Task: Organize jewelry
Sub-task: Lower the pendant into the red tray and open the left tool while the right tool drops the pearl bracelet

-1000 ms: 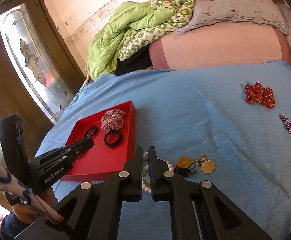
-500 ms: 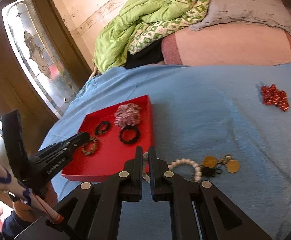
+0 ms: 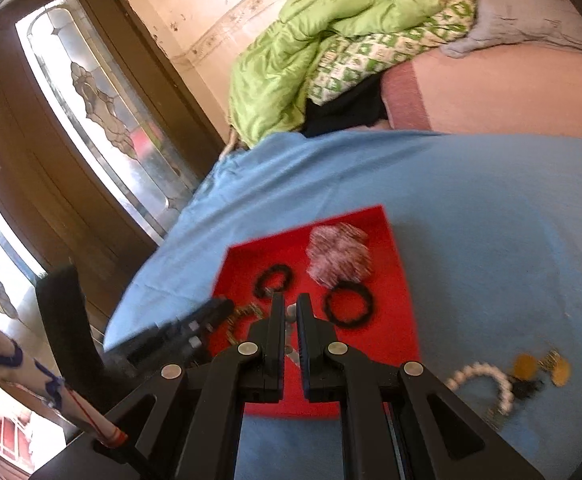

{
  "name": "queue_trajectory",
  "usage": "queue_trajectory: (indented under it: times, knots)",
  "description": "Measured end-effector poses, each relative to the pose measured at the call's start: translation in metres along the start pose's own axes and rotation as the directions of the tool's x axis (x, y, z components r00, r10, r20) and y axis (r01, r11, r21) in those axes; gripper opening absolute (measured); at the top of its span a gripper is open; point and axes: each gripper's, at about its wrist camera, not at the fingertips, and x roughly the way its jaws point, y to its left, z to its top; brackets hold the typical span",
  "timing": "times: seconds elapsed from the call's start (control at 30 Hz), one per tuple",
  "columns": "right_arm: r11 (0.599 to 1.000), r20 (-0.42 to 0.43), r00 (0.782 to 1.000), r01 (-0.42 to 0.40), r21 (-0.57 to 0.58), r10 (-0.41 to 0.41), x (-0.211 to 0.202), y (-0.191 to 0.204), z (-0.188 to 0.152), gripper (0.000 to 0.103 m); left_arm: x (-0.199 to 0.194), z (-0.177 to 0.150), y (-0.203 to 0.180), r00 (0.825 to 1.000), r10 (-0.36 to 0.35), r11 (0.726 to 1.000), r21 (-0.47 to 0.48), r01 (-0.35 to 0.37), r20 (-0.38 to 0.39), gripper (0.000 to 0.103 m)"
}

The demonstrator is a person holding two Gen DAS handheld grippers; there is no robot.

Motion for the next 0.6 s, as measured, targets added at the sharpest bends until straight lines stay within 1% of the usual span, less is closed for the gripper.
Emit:
queue_trajectory:
  times: [0.07,0.13,0.3,0.6]
  knots:
    - [1.000,0.000,1.000,-0.020,-0.007,0.020,0.007,0.002,0.000,0.006,0.003,-0.001,0.002,1.000,0.015,1.000,-0.001,-0.015,-0.005,0.011]
    - [1.000,-0.009,1.000,-0.023,-0.013,0.023,0.012,0.000,-0.006,0.006,0.006,-0.001,0.003,1.000,0.026,1.000,0.004,-0.026,-0.015,0.011]
    - [1.000,-0.064,0.998,-0.028,-0.011,0.027,0.027,-0.012,-0.019,0.006,0.014,0.000,0.000,0.999,0.042,0.999,0.011,-0.042,-0.029,0.011]
    - [0.999,-0.072,0.996,-0.045,-0.009,0.044,0.024,-0.022,-0.020,0.006,0.021,-0.002,-0.005,0.996,0.075,0.997,0.032,-0.073,-0.043,0.011]
